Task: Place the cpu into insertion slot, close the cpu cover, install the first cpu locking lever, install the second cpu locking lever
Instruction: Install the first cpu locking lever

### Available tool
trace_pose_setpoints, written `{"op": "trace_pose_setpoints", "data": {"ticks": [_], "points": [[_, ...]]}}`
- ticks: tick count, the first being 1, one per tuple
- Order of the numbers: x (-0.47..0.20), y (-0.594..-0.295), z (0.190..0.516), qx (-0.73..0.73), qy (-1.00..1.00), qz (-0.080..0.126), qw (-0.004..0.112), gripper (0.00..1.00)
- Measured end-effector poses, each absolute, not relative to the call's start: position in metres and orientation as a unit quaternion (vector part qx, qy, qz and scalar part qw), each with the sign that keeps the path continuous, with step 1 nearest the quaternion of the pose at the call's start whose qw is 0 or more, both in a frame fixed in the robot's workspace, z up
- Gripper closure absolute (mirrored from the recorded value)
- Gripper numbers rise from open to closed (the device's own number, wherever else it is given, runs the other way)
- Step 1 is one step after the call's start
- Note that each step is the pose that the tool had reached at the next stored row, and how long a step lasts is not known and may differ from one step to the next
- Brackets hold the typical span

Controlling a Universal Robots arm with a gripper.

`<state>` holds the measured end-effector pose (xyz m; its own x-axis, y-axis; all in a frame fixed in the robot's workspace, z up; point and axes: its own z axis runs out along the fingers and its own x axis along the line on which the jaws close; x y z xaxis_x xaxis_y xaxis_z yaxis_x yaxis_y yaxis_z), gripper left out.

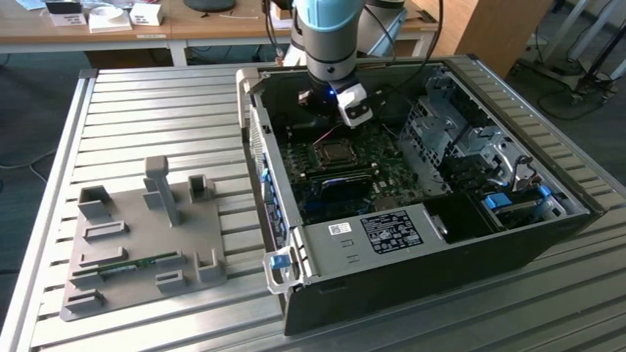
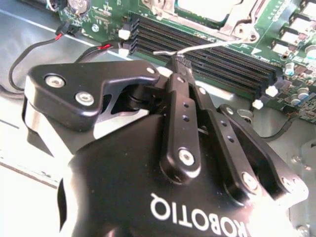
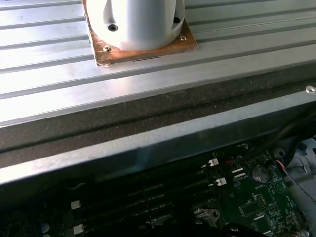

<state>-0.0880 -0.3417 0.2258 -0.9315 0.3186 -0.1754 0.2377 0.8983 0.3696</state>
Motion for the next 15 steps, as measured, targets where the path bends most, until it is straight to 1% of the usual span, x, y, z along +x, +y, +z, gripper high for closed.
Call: {"op": "trace_pose_setpoints", "data": {"ticks": [15], "points": [[-0.09, -0.3423, 0.22, 0.144, 0.967, 0.174, 0.117, 0.89]]}}
